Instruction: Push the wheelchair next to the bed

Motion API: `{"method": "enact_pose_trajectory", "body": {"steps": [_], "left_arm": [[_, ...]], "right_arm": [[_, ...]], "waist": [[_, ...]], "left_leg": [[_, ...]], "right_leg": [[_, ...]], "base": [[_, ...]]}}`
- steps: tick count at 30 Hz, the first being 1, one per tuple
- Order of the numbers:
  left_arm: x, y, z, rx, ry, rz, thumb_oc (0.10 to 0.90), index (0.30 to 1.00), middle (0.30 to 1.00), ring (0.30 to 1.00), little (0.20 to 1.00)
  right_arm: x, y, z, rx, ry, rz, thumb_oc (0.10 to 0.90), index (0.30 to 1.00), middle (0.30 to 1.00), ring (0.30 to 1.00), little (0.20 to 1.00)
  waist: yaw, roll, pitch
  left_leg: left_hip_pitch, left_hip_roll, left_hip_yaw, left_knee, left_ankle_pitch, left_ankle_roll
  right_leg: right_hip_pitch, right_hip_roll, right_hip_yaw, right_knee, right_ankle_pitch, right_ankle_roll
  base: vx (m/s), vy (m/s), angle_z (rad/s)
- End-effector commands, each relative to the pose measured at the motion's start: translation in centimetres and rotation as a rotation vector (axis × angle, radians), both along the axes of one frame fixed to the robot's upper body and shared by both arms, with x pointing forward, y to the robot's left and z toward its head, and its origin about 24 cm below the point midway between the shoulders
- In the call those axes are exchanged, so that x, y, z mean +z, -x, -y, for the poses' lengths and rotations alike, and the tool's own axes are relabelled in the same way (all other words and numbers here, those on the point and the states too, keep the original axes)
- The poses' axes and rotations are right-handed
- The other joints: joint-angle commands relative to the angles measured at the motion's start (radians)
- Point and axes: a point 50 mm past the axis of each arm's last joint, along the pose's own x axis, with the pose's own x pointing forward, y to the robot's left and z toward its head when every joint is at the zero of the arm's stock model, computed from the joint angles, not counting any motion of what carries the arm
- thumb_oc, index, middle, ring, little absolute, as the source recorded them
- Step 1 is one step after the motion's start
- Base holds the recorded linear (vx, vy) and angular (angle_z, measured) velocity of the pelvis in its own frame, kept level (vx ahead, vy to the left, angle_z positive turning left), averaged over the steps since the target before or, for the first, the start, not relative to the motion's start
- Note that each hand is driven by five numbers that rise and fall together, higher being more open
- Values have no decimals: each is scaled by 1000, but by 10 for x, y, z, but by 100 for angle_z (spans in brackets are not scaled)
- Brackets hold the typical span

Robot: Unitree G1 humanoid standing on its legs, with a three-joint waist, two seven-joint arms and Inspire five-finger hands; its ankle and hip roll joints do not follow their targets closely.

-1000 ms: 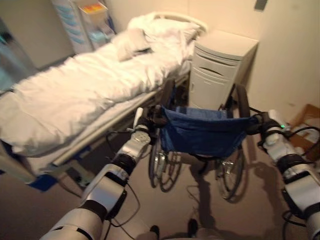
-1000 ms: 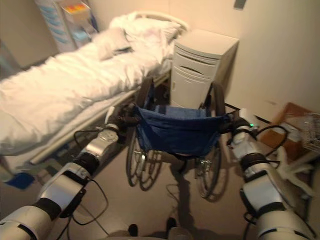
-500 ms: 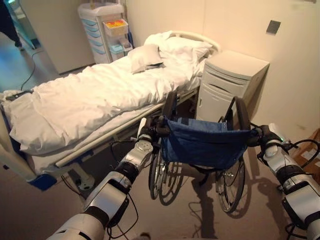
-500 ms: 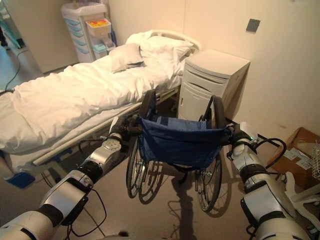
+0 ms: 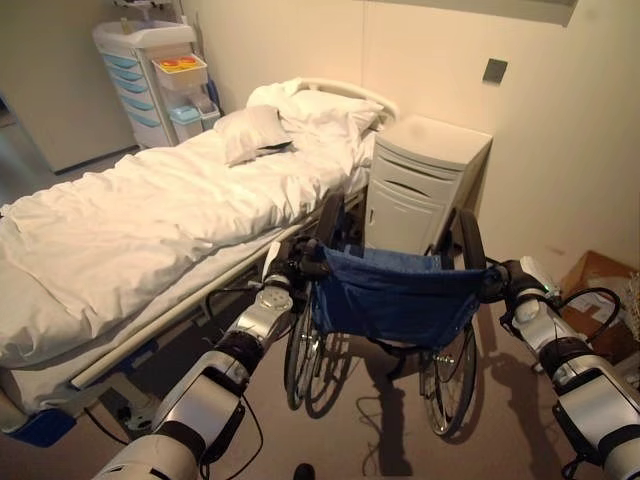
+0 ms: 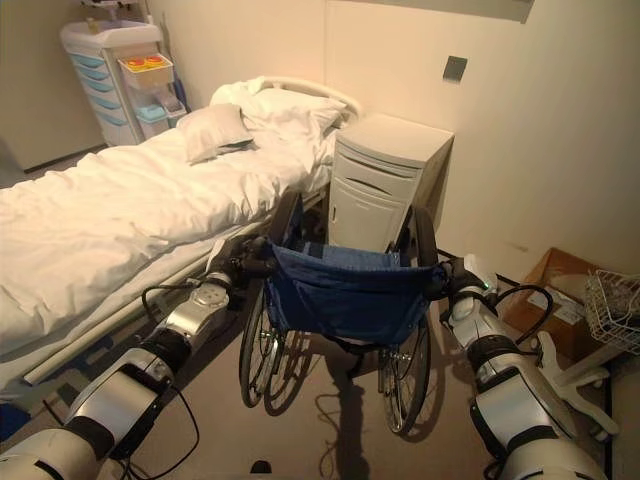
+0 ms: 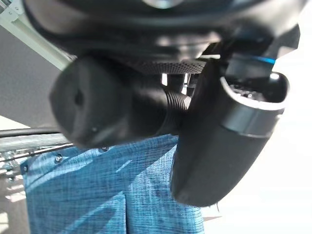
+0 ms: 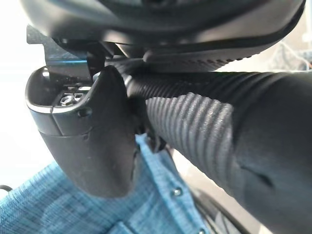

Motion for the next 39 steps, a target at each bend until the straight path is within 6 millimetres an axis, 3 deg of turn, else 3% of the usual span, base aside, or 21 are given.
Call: {"method": "enact_pose_trajectory", "body": {"steps": [1,7,17,27,32,39], "left_arm": [[-51,36,-48,164,-171,-203,800,900,900,900,900],[-49,43,-46,157,-193,-157,800,900,900,900,900],[-30,50,-70,145,-31,-131,800,900,900,900,900],[20,41,-120,51,209,-193,800,900,900,900,900],[46,39,-154,15,342,-217,800,900,900,900,900],[56,43,-174,37,520,-184,800,900,900,900,900]], "right_arm": [[-5,-20,-90,325,-263,70,800,900,900,900,900],[5,-16,-80,310,-299,141,800,900,900,900,900],[32,-12,-52,261,-442,143,800,900,900,900,900],[72,-8,-9,229,-675,63,800,900,900,900,900],[93,2,26,208,-778,-3,800,900,900,900,900],[99,12,52,137,-874,7,800,900,900,900,900]], "waist": [[69,15,94],[67,11,96],[55,13,106],[25,26,88],[7,32,72],[-7,34,59]], "left_leg": [[147,-21,7,-59,-16,-14],[157,-31,-20,-61,-27,-7],[192,-28,-29,-75,-35,-7],[210,-25,-13,-86,-31,-15],[215,-26,2,-86,-34,-18],[220,-28,8,-86,-38,-21]], "right_leg": [[31,-24,-3,79,12,47],[30,-22,22,57,24,44],[34,-18,31,50,35,35],[44,-15,38,39,39,35],[47,-11,48,35,37,36],[54,-3,60,29,33,35]], "base": [[25,-10,-36],[19,-17,-1],[11,-14,-5],[-1,5,-3],[0,0,0],[-1,2,1]]}}
